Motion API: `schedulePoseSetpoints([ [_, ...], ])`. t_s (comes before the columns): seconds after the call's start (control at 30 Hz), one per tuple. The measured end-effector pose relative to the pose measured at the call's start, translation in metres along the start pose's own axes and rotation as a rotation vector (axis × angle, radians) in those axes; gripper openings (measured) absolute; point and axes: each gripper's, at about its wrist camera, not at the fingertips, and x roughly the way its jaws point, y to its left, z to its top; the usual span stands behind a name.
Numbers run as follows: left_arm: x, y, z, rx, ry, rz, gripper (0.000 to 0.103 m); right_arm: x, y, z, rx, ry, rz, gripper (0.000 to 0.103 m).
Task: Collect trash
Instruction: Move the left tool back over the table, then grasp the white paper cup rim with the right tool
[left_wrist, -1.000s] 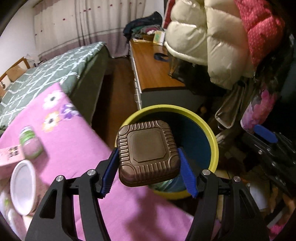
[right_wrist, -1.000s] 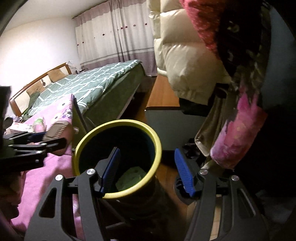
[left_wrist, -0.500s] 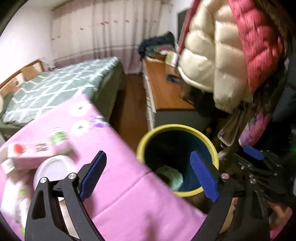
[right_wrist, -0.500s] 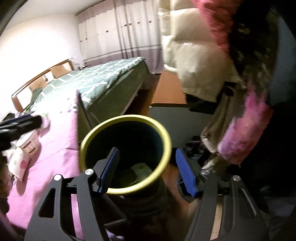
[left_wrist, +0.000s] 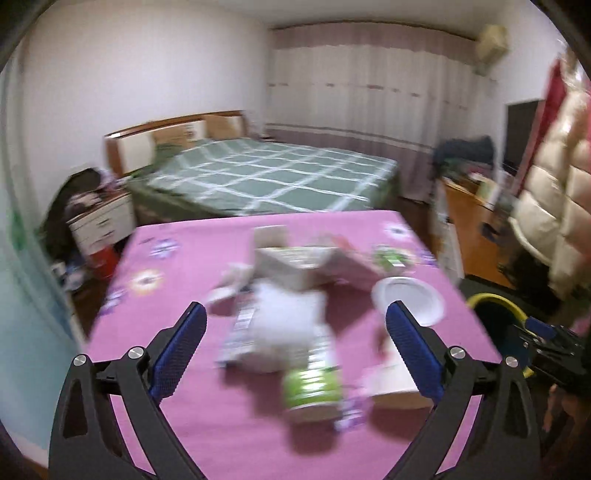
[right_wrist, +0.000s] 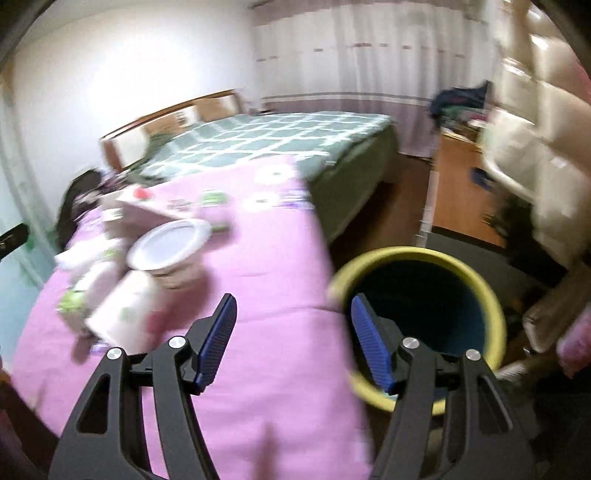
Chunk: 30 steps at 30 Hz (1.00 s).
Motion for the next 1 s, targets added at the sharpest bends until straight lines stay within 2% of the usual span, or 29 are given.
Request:
schedulePoseSetpoints([
  [0.13,-0.011,0.041,-0.009,-0.057,-0.004,0.052,0.096,-0.003,0.056,-0.004,-0.075,0.002,0.096,0.062],
  [0.27,-0.018,0.056,-0.020,-0.069,-0.012,0.058,0.096,-0.014,0.106,-0.014,-0.153,-0.012,0.170,0.062],
  [0.37,-0.015,0.054,-0.023,-0.067,-0.008,0.042,0.096,-0.008,0.122,-0.018,-0.186,-0.004,0.145,0.062],
  [0.47,-0.015,0.051,-0.029,-0.060,-0.004,0.031,0.096,0.005,0.129,-0.026,-0.195,0.043,0.138,0.062],
  [0.67,-0.016,0.047,-0.033,-0.072,0.007,0.025,0.096,0.026,0.128,-0.038,-0.194,0.084,0.088,0.061],
  [0.8,-0.016,0.044,-0.034,-0.065,0.007,0.022,0.096,0.034,0.124,-0.036,-0.180,0.082,0.078,0.048],
  [0.87,-0.016,0.042,-0.035,-0.064,0.007,0.018,0.096,0.034,0.122,-0.035,-0.173,0.083,0.087,0.033],
  [1.0,-0.014,0.041,-0.035,-0.060,0.013,0.014,0.096,0.032,0.122,-0.037,-0.197,0.081,0.093,0.015],
])
